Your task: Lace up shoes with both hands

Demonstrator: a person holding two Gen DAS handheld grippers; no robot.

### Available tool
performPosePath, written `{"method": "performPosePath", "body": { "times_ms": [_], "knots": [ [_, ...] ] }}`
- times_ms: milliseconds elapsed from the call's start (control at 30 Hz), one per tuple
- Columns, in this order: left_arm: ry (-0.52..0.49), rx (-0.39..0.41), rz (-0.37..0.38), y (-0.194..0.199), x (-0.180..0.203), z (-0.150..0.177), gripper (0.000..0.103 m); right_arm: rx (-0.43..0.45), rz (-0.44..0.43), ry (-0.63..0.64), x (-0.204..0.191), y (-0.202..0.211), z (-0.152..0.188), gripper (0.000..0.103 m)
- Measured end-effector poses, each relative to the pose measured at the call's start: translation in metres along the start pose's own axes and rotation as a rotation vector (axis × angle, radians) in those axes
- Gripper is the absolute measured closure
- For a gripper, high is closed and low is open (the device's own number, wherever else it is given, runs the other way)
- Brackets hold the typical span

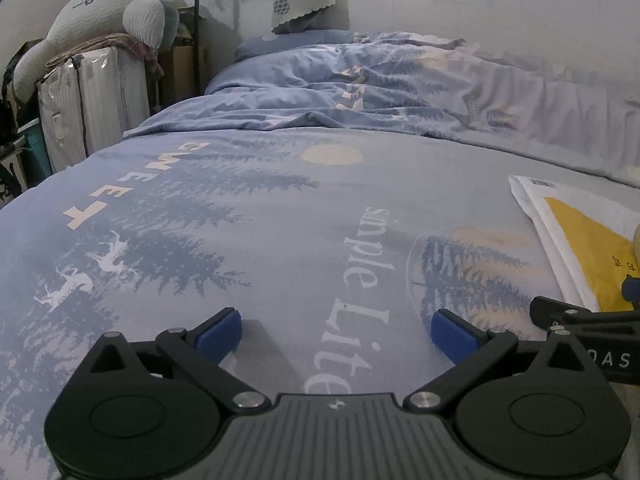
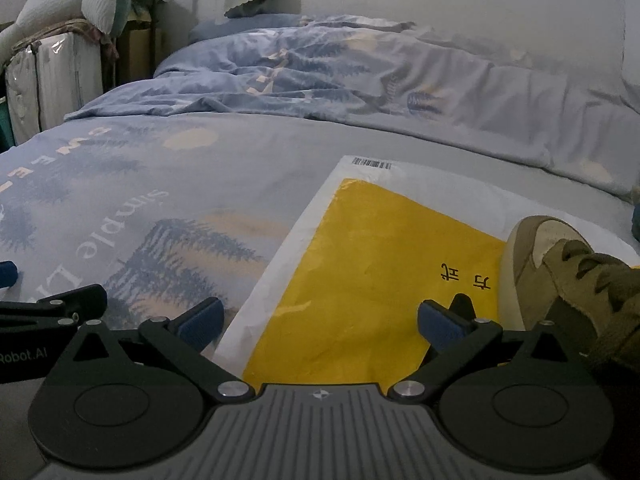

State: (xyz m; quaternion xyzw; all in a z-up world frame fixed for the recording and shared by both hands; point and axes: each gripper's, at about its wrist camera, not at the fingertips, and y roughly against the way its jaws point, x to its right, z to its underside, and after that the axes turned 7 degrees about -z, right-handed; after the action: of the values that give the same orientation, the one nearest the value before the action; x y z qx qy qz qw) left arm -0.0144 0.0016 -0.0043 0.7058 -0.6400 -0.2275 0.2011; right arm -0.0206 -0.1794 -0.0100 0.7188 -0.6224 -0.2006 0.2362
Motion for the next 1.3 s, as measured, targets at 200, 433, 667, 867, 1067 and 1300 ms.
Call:
{"method": "performPosePath", "body": {
  "times_ms": [200,433,667,867,1067,1300],
  "knots": [
    [0.007,0.008,-0.017,0.0031,0.0014,0.0037,0.0,-0.003,-0.006,-0.002,0.0047,-0.0002,-0.0008,0.0],
    [-0.001,0.01,-0.025,0.0029,0.0083,0.0056,0.0,-0.003,-0.003,-0.003,0.0015,-0.0011,-0.0013,0.0],
    [0.001,0.006,-0.021,0.0027,0.0025,0.004,0.0,-0.003,-0.003,-0.003,0.0005,-0.0014,-0.0013,0.0],
    [0.001,0.006,-0.022,0.003,0.0039,0.0039,0.0,-0.003,-0.003,-0.004,-0.0012,-0.0013,-0.0008,0.0],
    [0.002,0.005,-0.02,0.0032,0.0028,0.0034,0.0,-0.003,-0.002,-0.004,-0.0013,-0.0012,-0.0009,0.0],
    [0.003,0.005,-0.021,0.0036,0.0032,0.0036,0.0,-0.003,-0.003,-0.004,-0.0014,-0.0012,-0.0008,0.0]
  ]
}}
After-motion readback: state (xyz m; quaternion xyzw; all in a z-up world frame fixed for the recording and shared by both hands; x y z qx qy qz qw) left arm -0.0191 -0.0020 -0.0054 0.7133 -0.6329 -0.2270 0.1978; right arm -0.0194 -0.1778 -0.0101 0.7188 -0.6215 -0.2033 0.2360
